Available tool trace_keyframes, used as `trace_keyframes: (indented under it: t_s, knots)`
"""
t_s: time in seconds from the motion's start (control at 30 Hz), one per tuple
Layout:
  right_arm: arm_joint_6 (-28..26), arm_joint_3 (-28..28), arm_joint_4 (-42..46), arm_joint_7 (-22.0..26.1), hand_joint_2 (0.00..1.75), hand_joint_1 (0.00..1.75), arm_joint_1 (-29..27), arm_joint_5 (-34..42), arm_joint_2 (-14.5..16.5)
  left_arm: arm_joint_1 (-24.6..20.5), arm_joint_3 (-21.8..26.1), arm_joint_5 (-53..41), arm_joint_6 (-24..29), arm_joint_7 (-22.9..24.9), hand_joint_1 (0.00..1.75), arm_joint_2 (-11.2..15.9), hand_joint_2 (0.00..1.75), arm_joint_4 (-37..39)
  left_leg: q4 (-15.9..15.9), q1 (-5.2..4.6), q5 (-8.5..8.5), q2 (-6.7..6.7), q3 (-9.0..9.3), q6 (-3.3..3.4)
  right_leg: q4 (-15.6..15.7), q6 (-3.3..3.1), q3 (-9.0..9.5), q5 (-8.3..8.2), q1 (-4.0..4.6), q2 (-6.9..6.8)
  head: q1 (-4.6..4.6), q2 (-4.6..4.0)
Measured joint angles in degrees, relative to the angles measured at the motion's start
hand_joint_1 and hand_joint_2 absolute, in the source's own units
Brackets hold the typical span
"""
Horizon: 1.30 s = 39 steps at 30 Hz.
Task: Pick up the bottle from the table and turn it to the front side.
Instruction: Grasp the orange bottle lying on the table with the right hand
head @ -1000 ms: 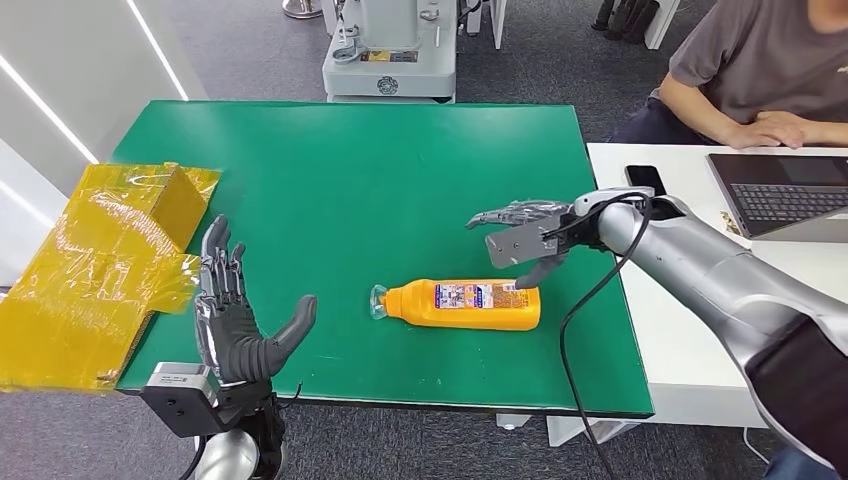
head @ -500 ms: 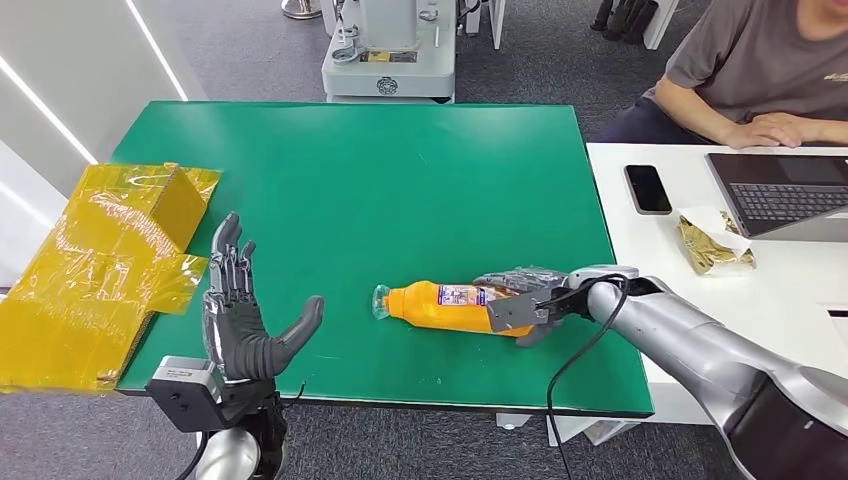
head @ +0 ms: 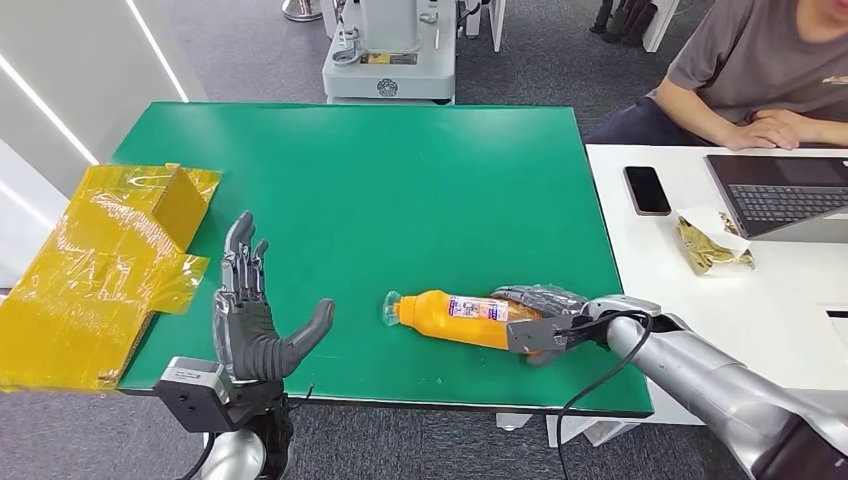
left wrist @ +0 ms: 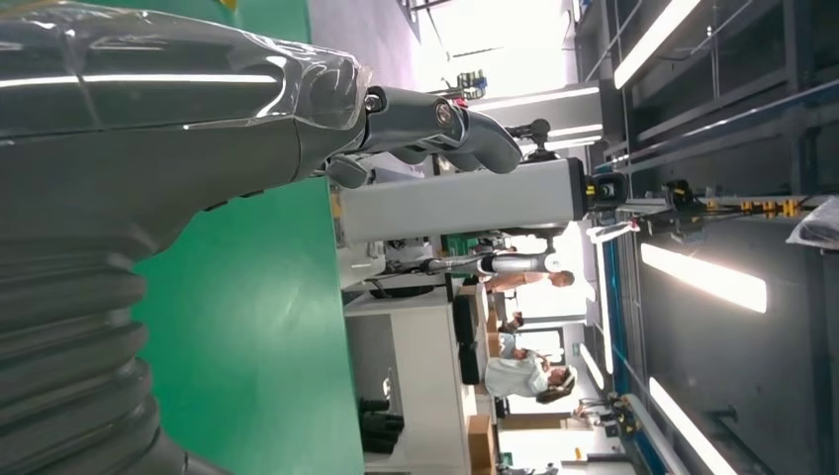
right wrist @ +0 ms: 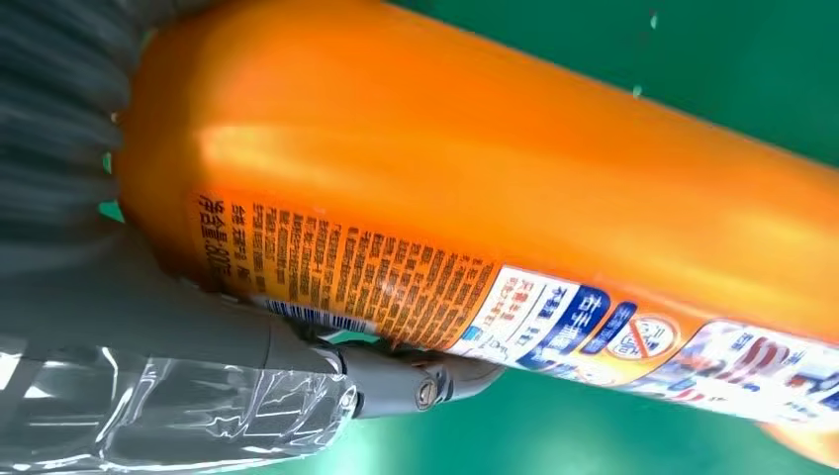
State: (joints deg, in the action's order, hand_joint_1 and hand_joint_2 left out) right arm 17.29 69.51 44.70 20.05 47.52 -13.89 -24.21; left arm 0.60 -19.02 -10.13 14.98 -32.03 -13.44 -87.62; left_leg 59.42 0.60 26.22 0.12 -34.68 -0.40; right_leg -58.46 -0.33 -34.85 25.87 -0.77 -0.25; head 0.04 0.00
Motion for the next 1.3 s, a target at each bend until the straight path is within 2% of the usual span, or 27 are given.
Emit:
trace_keyframes:
  t_s: [0.17, 0.5, 0.67, 0.87, 1.1, 1.3]
  knots:
    - [-1.3, -2.8, 1.5, 0.9, 1.75, 1.75, -1.6, -3.4, -0.5, 0.0, 0.0, 0.2, -0.1, -0.2, 0.0, 0.0, 1.75, 0.1, 0.0, 0.0, 0.0, 0.02, 0.03, 0.0, 0.0, 0.05, 0.05, -0.04, 0.0, 0.01, 0.0, 0.0]
    - [-2.5, -5.6, 1.9, 2.0, 1.75, 1.75, -3.2, -5.3, -0.5, -0.1, 0.0, 0.4, -0.2, -0.6, 0.0, 0.0, 1.75, 0.5, 0.0, -0.01, -0.01, 0.01, 0.03, 0.01, 0.0, 0.08, 0.06, -0.06, 0.0, 0.01, 0.0, 0.0]
    - [-5.1, -7.3, 2.0, 2.0, 1.75, 1.75, -4.2, -7.3, -0.4, -0.1, 0.0, 0.4, -0.1, -0.9, 0.0, 0.0, 1.75, 0.6, 0.0, 0.0, 0.0, 0.0, 0.0, 0.01, 0.0, 0.08, 0.06, -0.05, 0.0, 0.0, 0.0, 0.0]
    - [-11.1, -11.6, 2.6, 2.2, 1.75, 1.75, -6.5, -10.1, 0.6, -0.1, 0.0, 0.3, 0.3, -1.0, 0.0, 0.0, 1.75, 0.7, 0.0, 0.0, 0.0, -0.01, -0.05, 0.01, 0.0, 0.08, 0.04, -0.06, 0.0, -0.01, 0.01, 0.0]
    - [-20.7, -19.6, 6.9, 2.3, 1.75, 1.75, -10.4, -13.2, 2.8, 0.0, 0.0, 0.3, 0.9, -1.1, 0.0, -0.1, 1.75, 0.9, 0.0, 0.01, 0.0, -0.05, -0.08, 0.01, 0.0, 0.09, 0.0, -0.04, 0.0, -0.03, 0.0, 0.0]
    - [-29.7, -26.3, 11.5, 4.7, 1.75, 1.75, -14.1, -14.8, 4.6, -0.1, 0.0, 0.4, 1.3, -1.3, 0.0, -0.1, 1.75, 1.4, 0.0, 0.0, 0.0, -0.04, -0.1, 0.01, 0.0, 0.09, -0.02, -0.03, 0.0, -0.03, 0.01, 0.0]
